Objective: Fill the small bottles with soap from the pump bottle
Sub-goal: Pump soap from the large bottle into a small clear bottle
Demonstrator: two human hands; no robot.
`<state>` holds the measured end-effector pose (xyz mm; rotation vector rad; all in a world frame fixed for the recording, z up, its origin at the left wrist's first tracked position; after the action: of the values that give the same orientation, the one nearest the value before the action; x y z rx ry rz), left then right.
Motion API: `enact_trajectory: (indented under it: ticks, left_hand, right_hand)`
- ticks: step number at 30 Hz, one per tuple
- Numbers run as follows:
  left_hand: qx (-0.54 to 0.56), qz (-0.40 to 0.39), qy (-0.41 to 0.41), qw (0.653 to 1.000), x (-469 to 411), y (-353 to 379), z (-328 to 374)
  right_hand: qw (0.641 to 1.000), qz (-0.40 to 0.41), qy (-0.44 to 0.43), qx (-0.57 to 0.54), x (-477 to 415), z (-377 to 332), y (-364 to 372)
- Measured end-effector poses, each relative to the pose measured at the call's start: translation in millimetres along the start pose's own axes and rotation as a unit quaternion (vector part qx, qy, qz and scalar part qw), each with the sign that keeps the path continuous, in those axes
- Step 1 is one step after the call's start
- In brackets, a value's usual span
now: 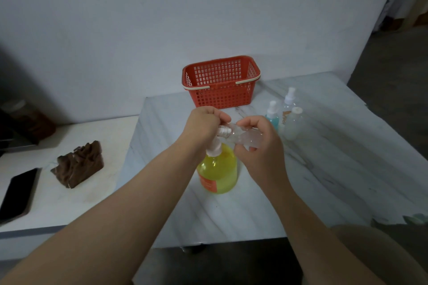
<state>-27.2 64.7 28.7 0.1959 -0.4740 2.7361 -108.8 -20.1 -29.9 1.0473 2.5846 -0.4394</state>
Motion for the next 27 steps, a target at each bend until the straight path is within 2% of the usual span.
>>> enact_trajectory:
  ticks: [4,8,11,16,27]
  left_hand:
    - [-0.011,-0.008,-0.004,1.0,-2,4,2]
    - [-0.078,-0.027,0.022,0.996,1,7,1]
    - [-0.063,-0.034,0.034,0.997,4,6,-1]
    - [-0.024,-0.001,0.001,1.0,-5,3,-11]
    - [-0.013,0.04,0.01,0.999,-3,5,-15]
  right_hand:
    - [1.0,0.002,0.003,0.004,-1,2,-2]
    - [1.0,0.005,0.008,0.006,-2,5,-1]
    - [1.0,-0.003,0.014,0.009,-3,5,-1]
    - [0.999,-0.021,0.046,0.0,0,7,5]
    - [0.999,-0.005,0.034,0.01,1,5,6]
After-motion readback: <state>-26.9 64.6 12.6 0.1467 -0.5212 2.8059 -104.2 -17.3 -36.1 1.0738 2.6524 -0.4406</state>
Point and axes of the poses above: each hand's wrist, its own x-axis away from the middle knuckle, its own y-axis out of the palm, z = x × y, the point moved 1 cm from there along -x, towards the middle knuckle, and after that the axes turned 2 degrees about z, right-handed, at the moved point
